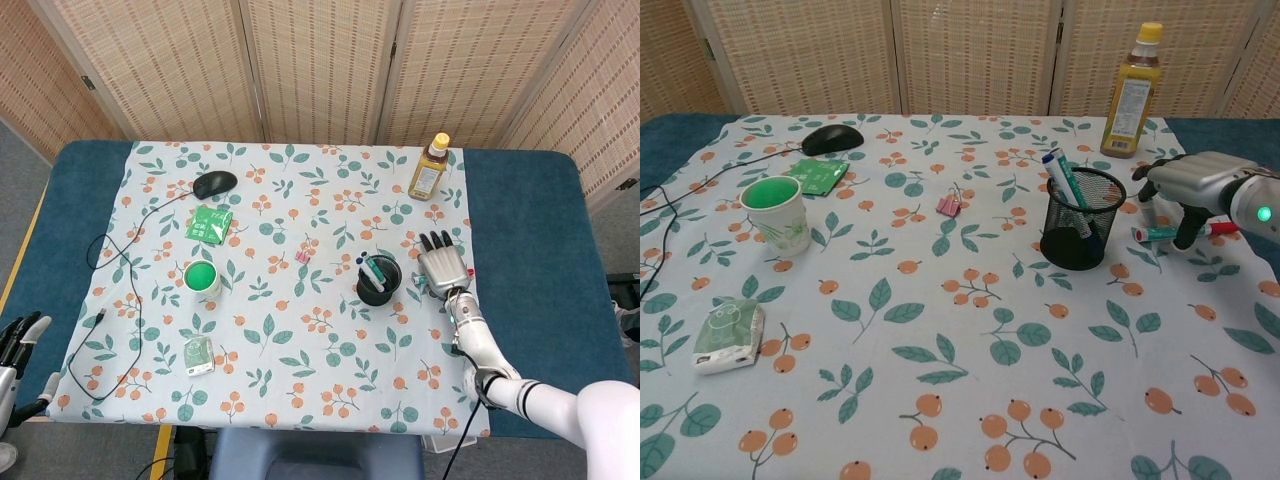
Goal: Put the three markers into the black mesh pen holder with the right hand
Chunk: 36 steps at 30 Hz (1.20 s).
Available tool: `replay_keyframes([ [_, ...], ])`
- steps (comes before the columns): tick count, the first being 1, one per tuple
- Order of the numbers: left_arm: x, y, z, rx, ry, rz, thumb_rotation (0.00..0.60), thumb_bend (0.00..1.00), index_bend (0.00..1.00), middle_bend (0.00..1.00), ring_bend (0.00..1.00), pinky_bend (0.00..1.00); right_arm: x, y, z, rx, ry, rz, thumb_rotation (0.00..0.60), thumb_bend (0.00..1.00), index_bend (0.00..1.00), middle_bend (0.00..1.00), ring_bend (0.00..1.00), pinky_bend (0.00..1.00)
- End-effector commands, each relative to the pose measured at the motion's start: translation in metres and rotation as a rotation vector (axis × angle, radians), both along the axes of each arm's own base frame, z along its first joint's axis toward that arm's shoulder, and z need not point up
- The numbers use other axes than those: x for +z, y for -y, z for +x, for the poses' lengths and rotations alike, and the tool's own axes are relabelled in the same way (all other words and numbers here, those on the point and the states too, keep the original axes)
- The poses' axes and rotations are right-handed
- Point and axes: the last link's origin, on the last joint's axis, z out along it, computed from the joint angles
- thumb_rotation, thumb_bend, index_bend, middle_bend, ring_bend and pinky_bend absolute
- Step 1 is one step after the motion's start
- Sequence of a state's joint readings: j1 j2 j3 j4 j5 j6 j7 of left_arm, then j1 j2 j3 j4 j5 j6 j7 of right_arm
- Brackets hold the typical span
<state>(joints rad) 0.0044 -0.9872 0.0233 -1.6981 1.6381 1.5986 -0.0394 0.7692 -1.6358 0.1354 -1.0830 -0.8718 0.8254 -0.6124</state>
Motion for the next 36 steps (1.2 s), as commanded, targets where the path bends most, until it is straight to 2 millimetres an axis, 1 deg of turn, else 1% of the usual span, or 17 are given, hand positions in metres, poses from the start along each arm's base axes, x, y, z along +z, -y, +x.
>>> replay_keyframes([
  [1, 0.0, 0.0, 0.0, -0.002, 0.001, 0.0, 0.6, 0.45, 0.07, 0.07, 0.06, 0.22, -0.001, 0.002, -0.001, -0.005, -0.004, -0.001, 0.6, 0.26, 0.59, 0.09, 0.0, 0.0],
  [6, 0.001, 0.001, 0.001, -0.009, 0.002, 0.004, 0.6, 0.45, 0.07, 0.07, 0.06, 0.22, 0.002, 0.003, -0.001, -0.005, -0.014, -0.008, 0.6, 0.27, 0.67, 0.13, 0.0, 0.0],
  [10, 0.0, 0.001, 0.0, -0.009, 0.002, 0.004, 0.6, 0.45, 0.07, 0.07, 0.06, 0.22, 0.017, -0.001, 0.006, 0.023, 0.004, -0.038, 0.6, 0.27, 0.68, 0.13, 0.0, 0.0],
  [14, -0.001, 0.0, 0.0, -0.008, -0.002, 0.003, 0.6, 0.45, 0.07, 0.07, 0.06, 0.22, 0.046, -0.011, 0.021, 0.073, 0.047, -0.089, 0.6, 0.27, 0.68, 0.13, 0.0, 0.0],
  [18, -0.004, -0.001, 0.001, -0.005, -0.008, -0.002, 0.6, 0.45, 0.07, 0.07, 0.06, 0.22, 0.084, -0.03, 0.04, 0.113, 0.138, -0.142, 0.6, 0.27, 0.68, 0.13, 0.0, 0.0],
  [22, -0.007, -0.001, 0.003, -0.004, -0.016, -0.006, 0.6, 0.45, 0.07, 0.07, 0.06, 0.22, 0.112, -0.045, 0.061, 0.101, 0.323, -0.159, 0.6, 0.26, 0.68, 0.14, 0.0, 0.0],
  [24, -0.007, 0.0, 0.003, -0.004, -0.017, -0.003, 0.6, 0.45, 0.07, 0.07, 0.06, 0.22, 0.119, -0.049, 0.068, 0.093, 0.421, -0.161, 0.6, 0.26, 0.68, 0.14, 0.0, 0.0],
  [27, -0.008, 0.0, 0.004, -0.003, -0.018, -0.001, 0.6, 0.45, 0.07, 0.07, 0.06, 0.22, 0.123, -0.053, 0.079, 0.085, 0.572, -0.153, 0.6, 0.26, 0.68, 0.14, 0.0, 0.0],
  [30, -0.008, 0.001, 0.004, -0.003, -0.019, -0.003, 0.6, 0.45, 0.07, 0.07, 0.06, 0.22, 0.12, -0.053, 0.087, 0.069, 0.713, -0.138, 0.6, 0.26, 0.68, 0.14, 0.0, 0.0],
  [34, -0.007, 0.001, 0.003, -0.002, -0.017, 0.002, 0.6, 0.45, 0.07, 0.07, 0.06, 0.22, 0.099, -0.05, 0.094, 0.049, 0.831, -0.117, 0.6, 0.26, 0.68, 0.14, 0.0, 0.0],
  [36, -0.006, 0.001, 0.003, -0.002, -0.015, 0.004, 0.6, 0.45, 0.07, 0.07, 0.06, 0.22, 0.082, -0.049, 0.097, 0.037, 0.897, -0.113, 0.6, 0.25, 0.68, 0.14, 0.0, 0.0],
])
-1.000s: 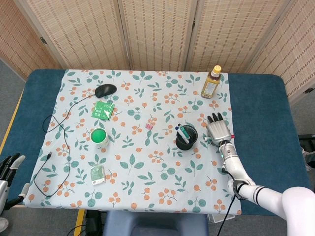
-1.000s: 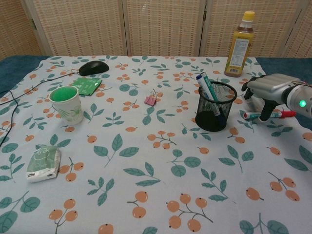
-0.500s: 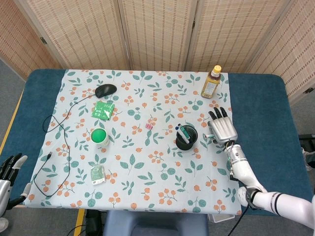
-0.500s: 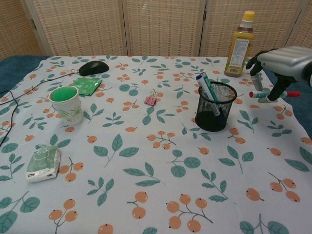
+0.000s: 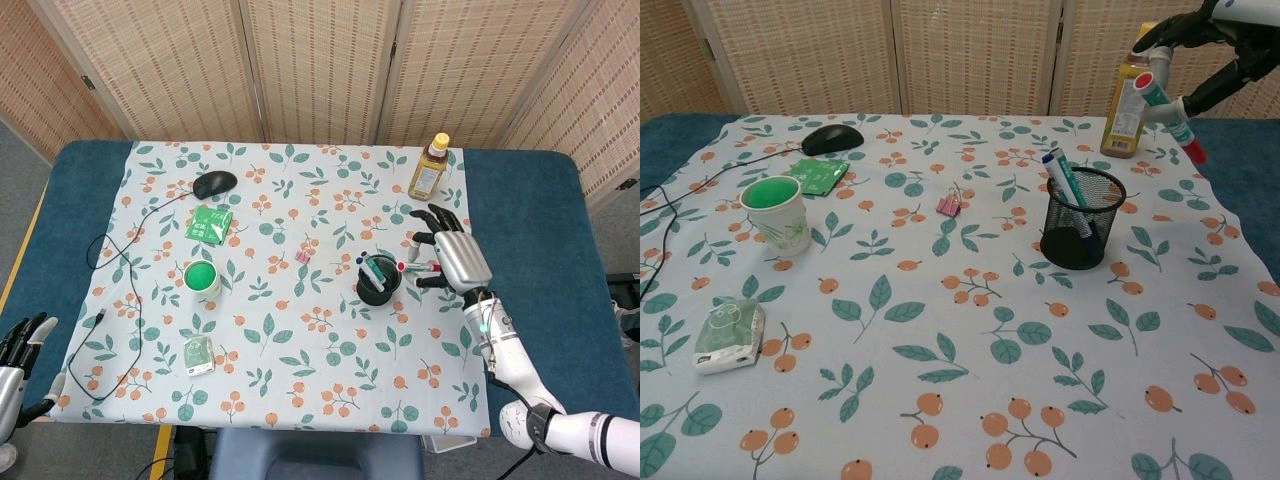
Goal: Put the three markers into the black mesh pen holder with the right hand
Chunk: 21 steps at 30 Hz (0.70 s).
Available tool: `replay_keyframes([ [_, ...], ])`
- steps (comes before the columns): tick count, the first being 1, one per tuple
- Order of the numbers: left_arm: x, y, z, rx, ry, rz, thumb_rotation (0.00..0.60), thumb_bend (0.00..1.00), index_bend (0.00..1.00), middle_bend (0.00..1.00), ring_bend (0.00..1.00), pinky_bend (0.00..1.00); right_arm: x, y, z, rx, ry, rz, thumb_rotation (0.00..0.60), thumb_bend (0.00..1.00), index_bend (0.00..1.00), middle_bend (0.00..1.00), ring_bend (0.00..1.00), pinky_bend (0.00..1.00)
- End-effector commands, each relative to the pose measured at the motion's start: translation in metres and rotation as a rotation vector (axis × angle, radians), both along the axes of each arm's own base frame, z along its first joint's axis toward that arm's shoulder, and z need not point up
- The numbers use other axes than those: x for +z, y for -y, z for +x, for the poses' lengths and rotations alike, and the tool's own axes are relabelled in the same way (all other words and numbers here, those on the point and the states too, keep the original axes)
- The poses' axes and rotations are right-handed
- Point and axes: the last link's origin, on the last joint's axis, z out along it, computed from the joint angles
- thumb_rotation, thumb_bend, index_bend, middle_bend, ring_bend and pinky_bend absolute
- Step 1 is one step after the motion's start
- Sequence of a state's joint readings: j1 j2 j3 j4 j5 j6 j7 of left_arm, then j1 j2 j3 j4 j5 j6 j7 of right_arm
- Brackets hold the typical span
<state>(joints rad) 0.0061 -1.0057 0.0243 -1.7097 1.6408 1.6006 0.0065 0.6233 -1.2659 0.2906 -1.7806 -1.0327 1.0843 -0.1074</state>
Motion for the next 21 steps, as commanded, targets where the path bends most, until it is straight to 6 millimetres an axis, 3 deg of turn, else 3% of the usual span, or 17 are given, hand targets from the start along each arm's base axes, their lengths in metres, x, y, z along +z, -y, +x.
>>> replay_keyframes([
  [1, 0.001, 0.0, 0.0, 0.0, 0.002, 0.001, 0.6, 0.45, 0.07, 0.07, 0.06, 0.22, -0.032, 0.003, 0.011, 0.0, 0.157, 0.007, 0.6, 0.25, 0.68, 0.14, 0.0, 0.0],
  [10, 0.008, 0.002, -0.002, -0.002, 0.016, 0.013, 0.6, 0.45, 0.07, 0.07, 0.06, 0.22, -0.089, 0.012, 0.021, 0.012, 0.221, 0.046, 0.6, 0.25, 0.68, 0.14, 0.0, 0.0],
  [16, 0.011, 0.002, -0.004, 0.001, 0.024, 0.018, 0.6, 0.45, 0.07, 0.07, 0.06, 0.22, -0.096, 0.021, 0.022, 0.007, 0.239, 0.037, 0.6, 0.25, 0.68, 0.14, 0.0, 0.0],
  [21, 0.01, 0.0, -0.004, 0.004, 0.023, 0.016, 0.6, 0.45, 0.07, 0.07, 0.06, 0.22, -0.09, 0.025, 0.022, 0.006, 0.255, 0.023, 0.6, 0.25, 0.68, 0.14, 0.0, 0.0],
])
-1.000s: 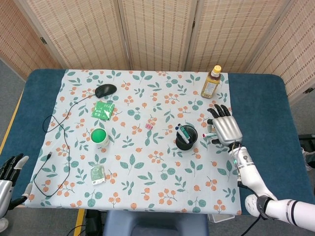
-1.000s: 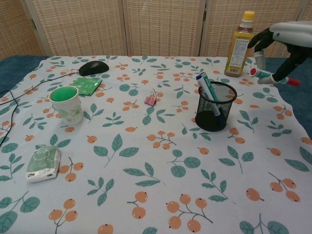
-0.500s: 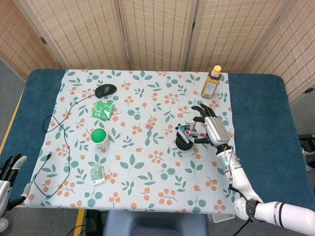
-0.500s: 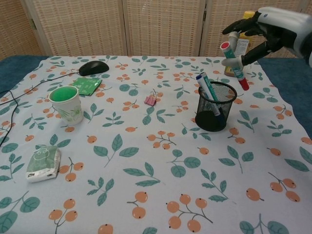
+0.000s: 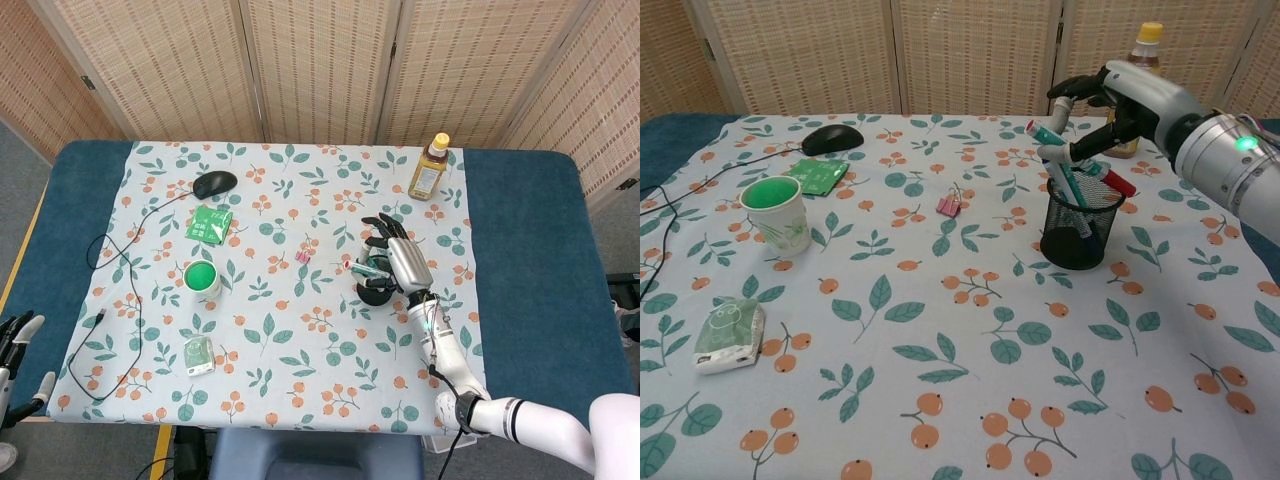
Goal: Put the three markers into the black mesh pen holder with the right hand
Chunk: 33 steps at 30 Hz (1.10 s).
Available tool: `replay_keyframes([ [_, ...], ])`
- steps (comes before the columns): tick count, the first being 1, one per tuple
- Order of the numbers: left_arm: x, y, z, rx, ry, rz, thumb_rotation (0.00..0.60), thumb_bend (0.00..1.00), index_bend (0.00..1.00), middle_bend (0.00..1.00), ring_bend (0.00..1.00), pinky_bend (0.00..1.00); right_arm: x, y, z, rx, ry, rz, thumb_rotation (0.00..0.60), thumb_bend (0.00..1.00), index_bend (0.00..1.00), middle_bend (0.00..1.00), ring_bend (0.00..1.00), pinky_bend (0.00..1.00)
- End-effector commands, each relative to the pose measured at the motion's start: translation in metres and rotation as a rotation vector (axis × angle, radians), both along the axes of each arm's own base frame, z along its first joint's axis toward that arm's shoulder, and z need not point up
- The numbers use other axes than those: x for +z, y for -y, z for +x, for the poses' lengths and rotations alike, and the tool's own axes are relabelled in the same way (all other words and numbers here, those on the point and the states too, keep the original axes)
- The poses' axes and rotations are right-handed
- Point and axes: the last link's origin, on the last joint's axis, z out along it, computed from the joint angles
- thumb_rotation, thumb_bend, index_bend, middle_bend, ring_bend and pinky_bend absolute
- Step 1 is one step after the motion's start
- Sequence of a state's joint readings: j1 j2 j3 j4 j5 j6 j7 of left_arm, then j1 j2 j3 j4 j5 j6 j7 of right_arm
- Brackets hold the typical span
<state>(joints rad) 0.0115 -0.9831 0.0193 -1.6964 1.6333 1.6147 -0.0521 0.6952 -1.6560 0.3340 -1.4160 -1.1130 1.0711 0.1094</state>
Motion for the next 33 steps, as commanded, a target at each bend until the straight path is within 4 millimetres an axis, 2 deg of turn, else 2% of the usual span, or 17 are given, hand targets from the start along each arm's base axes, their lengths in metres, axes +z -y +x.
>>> replay_keyframes([
  [1, 0.0, 0.0, 0.0, 0.0, 0.0, 0.0, 0.6, 0.45, 0.07, 0.07, 0.06, 0.22, 0.004, 0.001, 0.001, 0.003, 0.003, -0.01, 0.6, 0.25, 0.68, 0.14, 0.0, 0.0],
  [5, -0.002, 0.0, 0.001, -0.003, -0.001, -0.004, 0.6, 0.45, 0.07, 0.07, 0.06, 0.22, 0.006, 0.0, 0.002, 0.01, -0.008, -0.016, 0.6, 0.25, 0.68, 0.14, 0.0, 0.0],
  [13, 0.002, 0.002, 0.001, -0.004, 0.002, 0.012, 0.6, 0.45, 0.07, 0.07, 0.06, 0.22, -0.002, 0.0, -0.003, 0.003, -0.015, 0.016, 0.6, 0.23, 0.68, 0.13, 0.0, 0.0],
  [15, 0.003, 0.002, 0.0, -0.002, 0.001, 0.015, 0.6, 0.45, 0.07, 0.07, 0.06, 0.22, -0.001, -0.006, -0.012, 0.007, -0.038, 0.021, 0.6, 0.22, 0.62, 0.1, 0.0, 0.0],
  [17, 0.003, 0.003, 0.0, 0.0, 0.0, 0.017, 0.6, 0.45, 0.07, 0.07, 0.06, 0.22, 0.001, -0.012, -0.021, 0.012, -0.071, 0.025, 0.6, 0.22, 0.45, 0.04, 0.0, 0.0],
  [20, 0.003, 0.003, 0.0, 0.002, -0.003, 0.017, 0.6, 0.45, 0.07, 0.07, 0.06, 0.22, 0.007, -0.02, -0.037, 0.016, -0.143, 0.019, 0.6, 0.2, 0.14, 0.0, 0.0, 0.0],
  [21, 0.002, 0.002, 0.0, 0.002, -0.005, 0.017, 0.6, 0.45, 0.07, 0.07, 0.06, 0.22, 0.008, -0.022, -0.039, 0.016, -0.152, 0.018, 0.6, 0.19, 0.06, 0.0, 0.0, 0.0],
  [22, 0.001, 0.002, 0.001, 0.001, -0.006, 0.015, 0.6, 0.45, 0.07, 0.07, 0.06, 0.22, 0.01, -0.023, -0.043, 0.014, -0.165, 0.016, 0.6, 0.19, 0.03, 0.0, 0.0, 0.0],
  [28, -0.004, 0.001, 0.002, -0.001, -0.013, 0.001, 0.6, 0.45, 0.07, 0.07, 0.06, 0.22, 0.039, -0.034, -0.058, 0.022, -0.209, -0.043, 0.6, 0.15, 0.0, 0.0, 0.0, 0.0],
  [33, -0.005, 0.0, 0.002, 0.0, -0.016, 0.004, 0.6, 0.45, 0.07, 0.07, 0.06, 0.22, 0.087, -0.055, -0.067, 0.047, -0.306, -0.089, 0.6, 0.15, 0.0, 0.0, 0.0, 0.0],
])
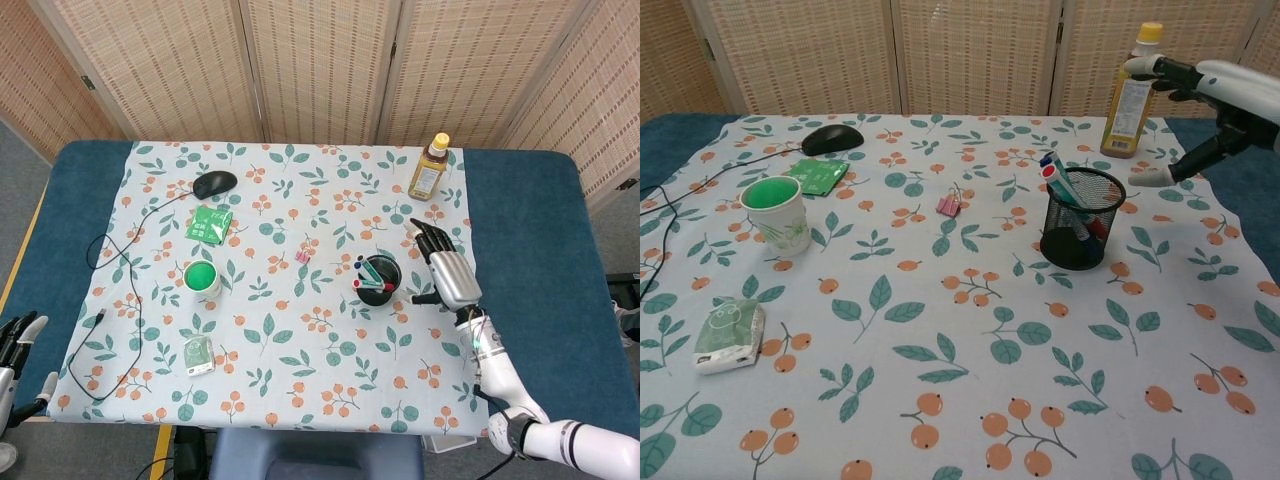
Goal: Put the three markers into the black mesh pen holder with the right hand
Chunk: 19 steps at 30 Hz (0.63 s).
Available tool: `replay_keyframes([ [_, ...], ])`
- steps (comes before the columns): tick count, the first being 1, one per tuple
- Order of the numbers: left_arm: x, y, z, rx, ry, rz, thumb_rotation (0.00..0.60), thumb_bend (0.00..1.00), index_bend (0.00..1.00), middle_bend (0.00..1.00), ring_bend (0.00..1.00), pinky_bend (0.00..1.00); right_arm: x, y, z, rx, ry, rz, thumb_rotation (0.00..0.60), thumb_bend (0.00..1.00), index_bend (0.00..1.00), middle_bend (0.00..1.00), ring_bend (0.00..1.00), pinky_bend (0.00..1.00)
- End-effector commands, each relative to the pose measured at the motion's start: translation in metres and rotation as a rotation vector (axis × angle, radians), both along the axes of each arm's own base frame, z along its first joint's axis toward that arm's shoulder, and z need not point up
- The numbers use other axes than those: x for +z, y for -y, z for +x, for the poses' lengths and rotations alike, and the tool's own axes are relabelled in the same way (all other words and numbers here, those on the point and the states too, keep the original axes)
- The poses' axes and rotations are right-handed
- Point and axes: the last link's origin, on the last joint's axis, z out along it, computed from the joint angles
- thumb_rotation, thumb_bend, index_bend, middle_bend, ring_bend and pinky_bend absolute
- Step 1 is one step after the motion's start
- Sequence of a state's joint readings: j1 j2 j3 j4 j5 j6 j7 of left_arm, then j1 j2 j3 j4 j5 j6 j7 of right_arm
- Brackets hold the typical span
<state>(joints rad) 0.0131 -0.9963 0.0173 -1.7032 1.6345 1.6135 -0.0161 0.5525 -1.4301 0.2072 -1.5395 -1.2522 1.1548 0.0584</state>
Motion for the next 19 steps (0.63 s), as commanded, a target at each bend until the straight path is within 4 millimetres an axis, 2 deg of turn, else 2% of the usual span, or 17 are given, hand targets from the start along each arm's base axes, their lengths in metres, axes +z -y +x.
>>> replay_keyframes([
  [1, 0.0, 0.0, 0.001, -0.001, 0.0, 0.003, 0.6, 0.45, 0.07, 0.07, 0.06, 0.22, 0.042, -0.025, -0.009, 0.023, -0.113, -0.03, 0.6, 0.15, 0.0, 0.0, 0.0, 0.0],
  [6, -0.002, 0.0, 0.002, 0.0, -0.004, 0.004, 0.6, 0.45, 0.07, 0.07, 0.06, 0.22, 0.081, -0.076, -0.04, -0.021, -0.41, -0.052, 0.6, 0.16, 0.0, 0.0, 0.0, 0.0],
  [11, -0.006, 0.0, 0.003, 0.001, -0.012, -0.002, 0.6, 0.45, 0.07, 0.07, 0.06, 0.22, 0.086, -0.122, -0.087, -0.141, -0.591, -0.149, 0.6, 0.17, 0.0, 0.0, 0.0, 0.0],
  [15, -0.009, 0.001, 0.006, -0.009, -0.023, -0.009, 0.6, 0.45, 0.07, 0.07, 0.06, 0.22, 0.087, -0.145, -0.114, -0.228, -0.609, -0.238, 0.6, 0.18, 0.0, 0.0, 0.0, 0.0],
  [19, -0.015, 0.0, 0.008, -0.018, -0.028, -0.022, 0.6, 0.45, 0.07, 0.07, 0.06, 0.22, 0.096, -0.152, -0.119, -0.234, -0.597, -0.305, 0.6, 0.2, 0.0, 0.0, 0.0, 0.0],
])
